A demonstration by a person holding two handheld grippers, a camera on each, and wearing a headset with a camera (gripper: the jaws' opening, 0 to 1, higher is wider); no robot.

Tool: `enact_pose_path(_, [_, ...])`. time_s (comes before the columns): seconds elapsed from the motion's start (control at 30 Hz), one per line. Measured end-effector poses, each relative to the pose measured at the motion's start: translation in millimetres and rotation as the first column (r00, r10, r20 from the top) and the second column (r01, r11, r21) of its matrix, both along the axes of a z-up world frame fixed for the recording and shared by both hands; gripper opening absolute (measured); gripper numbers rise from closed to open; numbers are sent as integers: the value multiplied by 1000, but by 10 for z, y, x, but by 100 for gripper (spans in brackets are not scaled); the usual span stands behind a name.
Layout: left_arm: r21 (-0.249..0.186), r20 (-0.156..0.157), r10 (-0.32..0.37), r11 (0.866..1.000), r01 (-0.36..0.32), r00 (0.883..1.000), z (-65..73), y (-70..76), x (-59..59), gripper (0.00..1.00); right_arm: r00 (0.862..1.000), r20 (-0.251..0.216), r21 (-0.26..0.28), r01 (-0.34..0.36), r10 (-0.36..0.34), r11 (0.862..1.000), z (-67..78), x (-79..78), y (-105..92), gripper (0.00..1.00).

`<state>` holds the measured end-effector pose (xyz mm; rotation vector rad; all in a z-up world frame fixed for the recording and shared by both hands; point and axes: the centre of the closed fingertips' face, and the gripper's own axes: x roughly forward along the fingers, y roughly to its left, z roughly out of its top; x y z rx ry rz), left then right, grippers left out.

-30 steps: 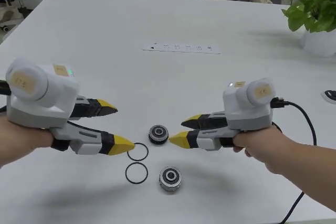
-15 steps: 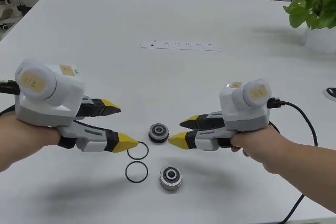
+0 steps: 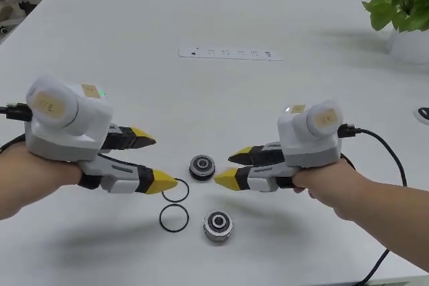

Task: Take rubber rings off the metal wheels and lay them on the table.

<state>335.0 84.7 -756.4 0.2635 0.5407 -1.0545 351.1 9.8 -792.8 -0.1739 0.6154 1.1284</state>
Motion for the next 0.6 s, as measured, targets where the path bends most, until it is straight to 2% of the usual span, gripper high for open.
enact_pose_path(0.6, [-2, -11, -21, 1000, 21, 1000, -83, -113, 42, 52, 999, 13, -14, -31, 31, 999, -62, 0, 50, 30])
